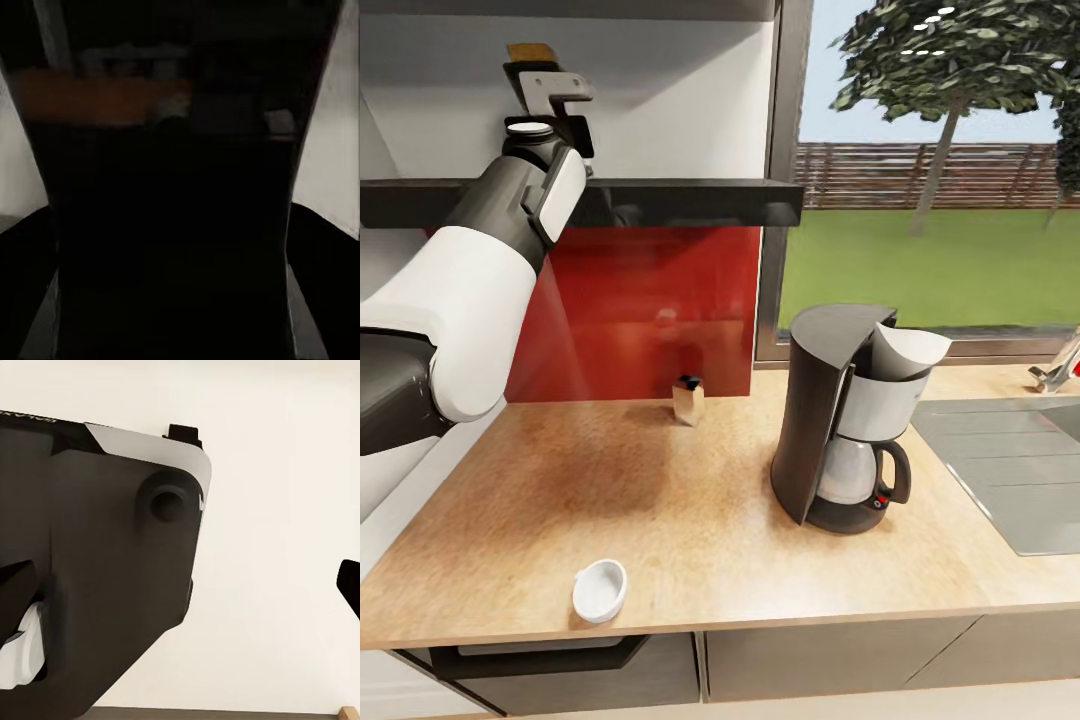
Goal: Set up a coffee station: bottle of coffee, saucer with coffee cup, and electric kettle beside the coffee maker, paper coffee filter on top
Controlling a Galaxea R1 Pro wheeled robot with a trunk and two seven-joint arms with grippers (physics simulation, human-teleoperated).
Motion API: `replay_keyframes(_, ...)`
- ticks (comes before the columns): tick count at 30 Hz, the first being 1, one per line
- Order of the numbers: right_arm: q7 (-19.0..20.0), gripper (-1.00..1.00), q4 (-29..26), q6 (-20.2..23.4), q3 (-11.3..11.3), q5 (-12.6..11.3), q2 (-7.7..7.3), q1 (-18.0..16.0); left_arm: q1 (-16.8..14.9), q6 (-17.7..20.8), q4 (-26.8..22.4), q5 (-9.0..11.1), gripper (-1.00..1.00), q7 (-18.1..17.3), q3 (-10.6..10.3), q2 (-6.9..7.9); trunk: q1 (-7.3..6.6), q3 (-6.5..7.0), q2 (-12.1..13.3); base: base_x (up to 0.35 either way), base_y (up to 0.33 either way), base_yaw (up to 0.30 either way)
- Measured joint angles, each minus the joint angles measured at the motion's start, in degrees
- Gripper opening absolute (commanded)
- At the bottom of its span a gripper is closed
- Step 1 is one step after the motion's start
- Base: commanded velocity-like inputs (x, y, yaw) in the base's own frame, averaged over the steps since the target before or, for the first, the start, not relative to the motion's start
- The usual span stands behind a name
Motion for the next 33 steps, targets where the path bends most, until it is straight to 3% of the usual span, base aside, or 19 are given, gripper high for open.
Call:
replay_keyframes(26, 0.0, 1.0, 0.0, 0.0, 0.0, 0.0, 0.0, 0.0, 0.0, -0.1, -0.2, -0.1, -1.0, 0.1, -0.2, 0.0, 0.0, 0.0, 0.0, 0.0, 0.0, -0.001)
replay_keyframes(33, 0.0, 1.0, 0.0, 0.0, 0.0, -0.1, -0.02, 0.0, 0.0, -0.1, -0.3, 0.0, -1.0, 0.1, -0.2, -0.12, 0.0, 0.0, 0.0, 0.0, 0.0, -0.19)
